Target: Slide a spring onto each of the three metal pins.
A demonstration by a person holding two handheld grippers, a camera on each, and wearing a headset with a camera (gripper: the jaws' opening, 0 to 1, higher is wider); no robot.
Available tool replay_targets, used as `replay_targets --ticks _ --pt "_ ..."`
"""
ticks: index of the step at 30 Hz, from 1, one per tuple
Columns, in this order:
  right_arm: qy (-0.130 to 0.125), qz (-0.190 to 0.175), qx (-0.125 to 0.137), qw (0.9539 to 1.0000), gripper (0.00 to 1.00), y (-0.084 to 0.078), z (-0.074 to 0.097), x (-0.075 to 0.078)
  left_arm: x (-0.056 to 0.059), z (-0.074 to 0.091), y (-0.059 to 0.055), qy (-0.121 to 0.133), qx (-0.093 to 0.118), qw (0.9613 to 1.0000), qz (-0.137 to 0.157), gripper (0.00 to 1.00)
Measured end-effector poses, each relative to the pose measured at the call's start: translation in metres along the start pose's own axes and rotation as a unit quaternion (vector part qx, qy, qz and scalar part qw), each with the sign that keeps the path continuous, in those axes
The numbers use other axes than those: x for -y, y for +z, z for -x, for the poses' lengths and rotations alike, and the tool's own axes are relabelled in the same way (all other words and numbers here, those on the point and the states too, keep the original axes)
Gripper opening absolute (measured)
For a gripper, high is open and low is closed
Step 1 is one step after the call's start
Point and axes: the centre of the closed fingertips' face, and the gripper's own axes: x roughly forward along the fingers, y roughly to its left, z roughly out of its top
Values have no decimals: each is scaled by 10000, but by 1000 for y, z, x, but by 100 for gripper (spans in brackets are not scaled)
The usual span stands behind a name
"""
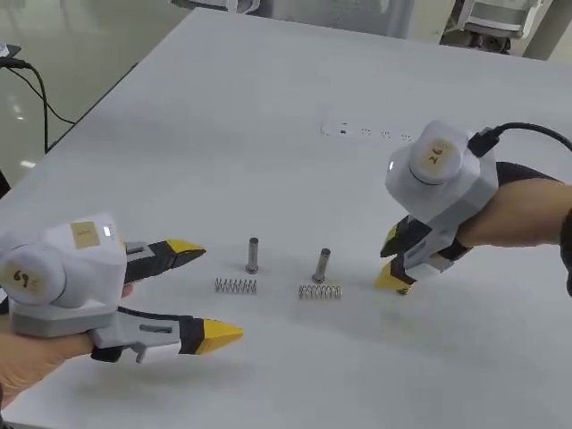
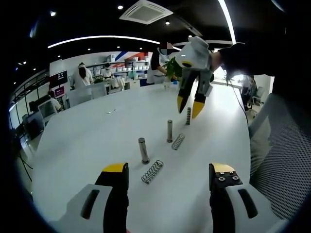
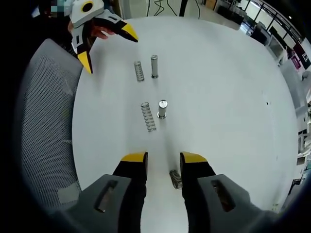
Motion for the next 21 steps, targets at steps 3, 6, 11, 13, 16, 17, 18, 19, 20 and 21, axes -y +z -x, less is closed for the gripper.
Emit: replay_targets --ticks 3,6,11,13,16,17,18,19,20,21 --pt "40 71 12 10000 28 5 -4 -3 0 0 0 4 -1 10000 1 65" --pt "76 145 20 9999 28 11 -8 -6 1 1 0 5 -2 10000 3 65" --pt "152 235 46 9996 27 18 -18 -9 0 1 -1 14 -2 10000 9 65" --pt "195 246 38 9995 26 20 -22 -11 -1 1 -1 20 0 10000 11 65" --pt "214 273 23 9994 25 21 -28 -11 -1 2 -1 27 -3 10000 18 65" --pt "237 270 22 9994 25 21 -30 -12 -1 2 -1 30 -8 10000 22 65" --pt "250 268 30 9993 25 22 -31 -12 -1 3 -2 32 -12 10000 20 65" --pt "262 278 34 9993 25 23 -33 -12 -2 3 -2 34 -17 10000 21 65" --pt "267 285 36 9992 24 23 -34 -12 -2 3 -2 37 -18 10000 25 65" --pt "271 287 38 9992 24 24 -35 -12 -2 3 -2 38 -20 10000 28 65"
